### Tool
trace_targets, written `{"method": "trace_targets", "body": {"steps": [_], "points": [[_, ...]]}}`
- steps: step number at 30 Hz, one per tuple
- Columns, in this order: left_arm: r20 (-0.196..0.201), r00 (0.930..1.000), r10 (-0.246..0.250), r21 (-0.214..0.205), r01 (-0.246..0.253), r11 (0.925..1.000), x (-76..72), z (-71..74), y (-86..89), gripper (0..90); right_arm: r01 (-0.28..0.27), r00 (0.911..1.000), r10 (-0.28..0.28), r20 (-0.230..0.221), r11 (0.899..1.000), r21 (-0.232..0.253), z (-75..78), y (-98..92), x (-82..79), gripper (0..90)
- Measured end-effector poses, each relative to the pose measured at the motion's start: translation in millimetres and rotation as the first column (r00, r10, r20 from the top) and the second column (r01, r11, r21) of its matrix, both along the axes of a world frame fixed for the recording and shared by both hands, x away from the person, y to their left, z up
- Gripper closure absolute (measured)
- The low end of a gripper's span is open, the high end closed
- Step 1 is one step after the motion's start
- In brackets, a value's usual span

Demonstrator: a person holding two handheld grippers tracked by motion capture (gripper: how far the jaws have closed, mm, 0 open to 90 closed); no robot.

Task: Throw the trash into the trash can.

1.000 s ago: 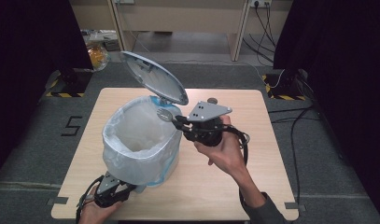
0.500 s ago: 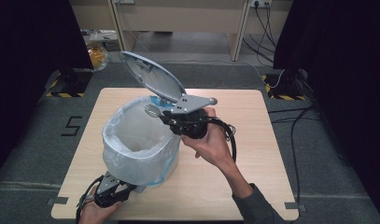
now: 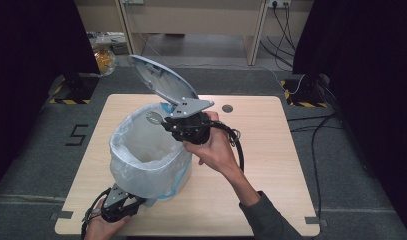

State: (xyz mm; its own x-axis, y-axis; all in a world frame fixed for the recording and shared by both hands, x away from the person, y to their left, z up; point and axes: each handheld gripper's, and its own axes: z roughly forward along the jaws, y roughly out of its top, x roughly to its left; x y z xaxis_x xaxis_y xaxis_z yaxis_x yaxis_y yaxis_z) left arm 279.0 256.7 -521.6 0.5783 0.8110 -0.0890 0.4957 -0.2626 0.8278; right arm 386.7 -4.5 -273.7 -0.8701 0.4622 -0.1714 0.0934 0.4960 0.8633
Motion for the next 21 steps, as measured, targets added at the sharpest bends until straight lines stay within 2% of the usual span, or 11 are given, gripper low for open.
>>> {"method": "trace_targets", "body": {"steps": [21], "points": [[0.001, 1.0000, 0.000, -0.002, 0.000, 1.0000, 0.0, -0.1, -0.1, 62.4, -0.032, 0.9994, 0.031, -0.016, 0.997, -0.076, 5.9, 33.9, 6.7, 79.8]]}}
